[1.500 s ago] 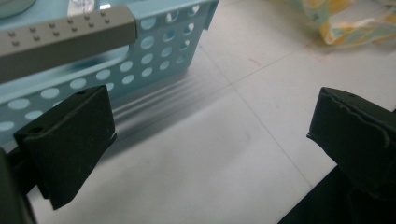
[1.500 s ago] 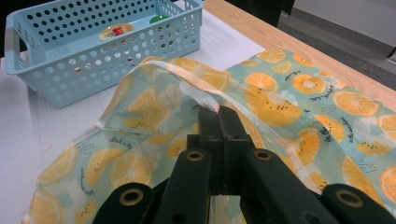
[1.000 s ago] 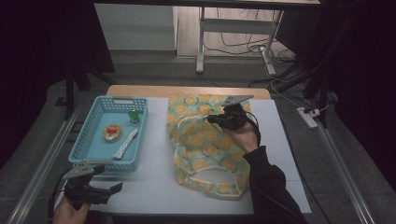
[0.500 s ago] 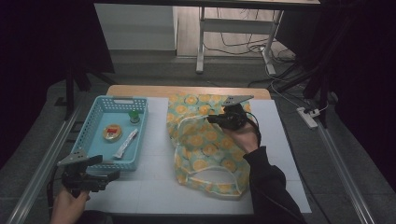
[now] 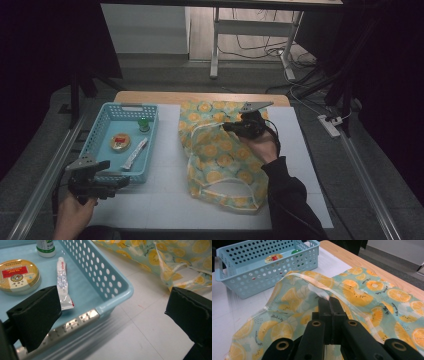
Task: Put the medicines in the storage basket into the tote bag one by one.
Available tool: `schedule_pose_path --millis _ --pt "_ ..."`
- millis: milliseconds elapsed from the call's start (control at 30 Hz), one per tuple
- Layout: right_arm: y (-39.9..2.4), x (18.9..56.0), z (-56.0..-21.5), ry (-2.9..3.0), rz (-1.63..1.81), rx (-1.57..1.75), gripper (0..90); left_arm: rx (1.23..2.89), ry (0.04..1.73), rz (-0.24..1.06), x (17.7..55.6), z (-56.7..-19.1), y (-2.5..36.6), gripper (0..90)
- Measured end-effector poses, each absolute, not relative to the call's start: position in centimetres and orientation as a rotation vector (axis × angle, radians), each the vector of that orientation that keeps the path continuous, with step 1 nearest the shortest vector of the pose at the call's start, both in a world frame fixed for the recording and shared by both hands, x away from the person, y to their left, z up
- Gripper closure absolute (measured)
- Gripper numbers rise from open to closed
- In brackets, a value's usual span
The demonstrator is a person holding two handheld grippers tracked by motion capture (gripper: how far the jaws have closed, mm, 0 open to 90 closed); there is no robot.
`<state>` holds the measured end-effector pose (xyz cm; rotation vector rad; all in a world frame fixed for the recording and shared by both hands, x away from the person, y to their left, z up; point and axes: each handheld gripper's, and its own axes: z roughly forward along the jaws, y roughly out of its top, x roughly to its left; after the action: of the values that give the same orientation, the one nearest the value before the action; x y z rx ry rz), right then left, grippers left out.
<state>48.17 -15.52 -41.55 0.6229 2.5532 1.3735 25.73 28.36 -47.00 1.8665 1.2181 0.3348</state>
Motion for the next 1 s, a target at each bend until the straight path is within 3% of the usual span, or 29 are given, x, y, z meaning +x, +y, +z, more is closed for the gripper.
schedule_pose_path --millis 367,1000 --pt "-15.4 48.0 -41.4 2.551 1.369 0.614 90.0 1.890 1.232 0.326 28.3 -46.8 29.0 3.0" --pt "-15.7 48.4 -41.7 2.549 1.369 0.644 90.0 1.887 1.325 0.360 32.2 -45.8 30.1 0.0"
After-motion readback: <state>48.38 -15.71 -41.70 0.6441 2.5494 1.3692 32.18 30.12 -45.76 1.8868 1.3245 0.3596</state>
